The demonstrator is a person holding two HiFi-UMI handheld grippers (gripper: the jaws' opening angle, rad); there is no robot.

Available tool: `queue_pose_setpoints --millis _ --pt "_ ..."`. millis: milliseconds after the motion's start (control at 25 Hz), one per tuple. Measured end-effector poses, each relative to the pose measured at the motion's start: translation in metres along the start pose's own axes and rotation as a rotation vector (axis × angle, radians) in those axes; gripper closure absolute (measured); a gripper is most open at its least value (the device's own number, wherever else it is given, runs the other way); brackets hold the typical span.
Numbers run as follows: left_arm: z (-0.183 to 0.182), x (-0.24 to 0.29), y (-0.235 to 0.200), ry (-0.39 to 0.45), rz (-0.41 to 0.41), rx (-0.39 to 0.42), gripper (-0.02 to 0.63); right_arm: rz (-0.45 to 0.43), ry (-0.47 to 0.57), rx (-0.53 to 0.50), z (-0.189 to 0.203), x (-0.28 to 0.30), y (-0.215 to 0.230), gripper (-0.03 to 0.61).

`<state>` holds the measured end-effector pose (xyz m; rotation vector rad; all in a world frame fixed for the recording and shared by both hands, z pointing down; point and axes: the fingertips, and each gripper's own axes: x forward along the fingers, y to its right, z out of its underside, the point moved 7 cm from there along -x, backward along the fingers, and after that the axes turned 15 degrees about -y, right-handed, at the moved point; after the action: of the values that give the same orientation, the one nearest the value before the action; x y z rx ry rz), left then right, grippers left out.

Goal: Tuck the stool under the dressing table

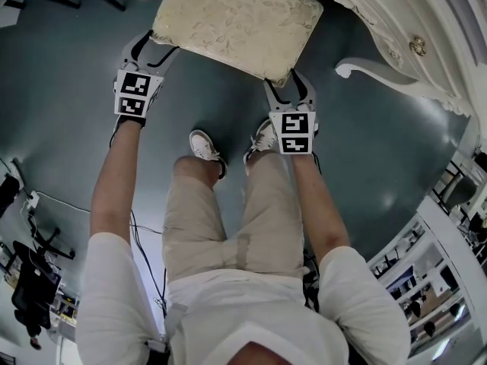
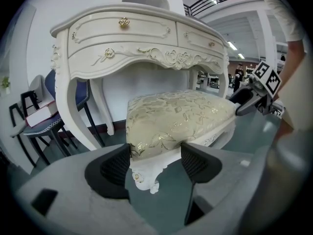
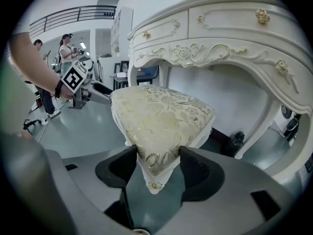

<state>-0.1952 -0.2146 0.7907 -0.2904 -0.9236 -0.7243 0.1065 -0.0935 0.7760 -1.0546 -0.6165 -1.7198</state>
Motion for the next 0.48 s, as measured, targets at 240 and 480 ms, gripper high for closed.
queue_pose_setpoints --millis 240,480 --pt "-0.004 0.004 -0.001 -0.008 -0.006 -0.015 0.287 -0.011 0.01 0.007 -0.002 0.001 0.006 0.299" --pt "-0.019 0.015 -0.01 -0.004 -0.023 -0.021 0.287 -0.008 0.026 0.008 -0.014 0.008 0.018 0.301"
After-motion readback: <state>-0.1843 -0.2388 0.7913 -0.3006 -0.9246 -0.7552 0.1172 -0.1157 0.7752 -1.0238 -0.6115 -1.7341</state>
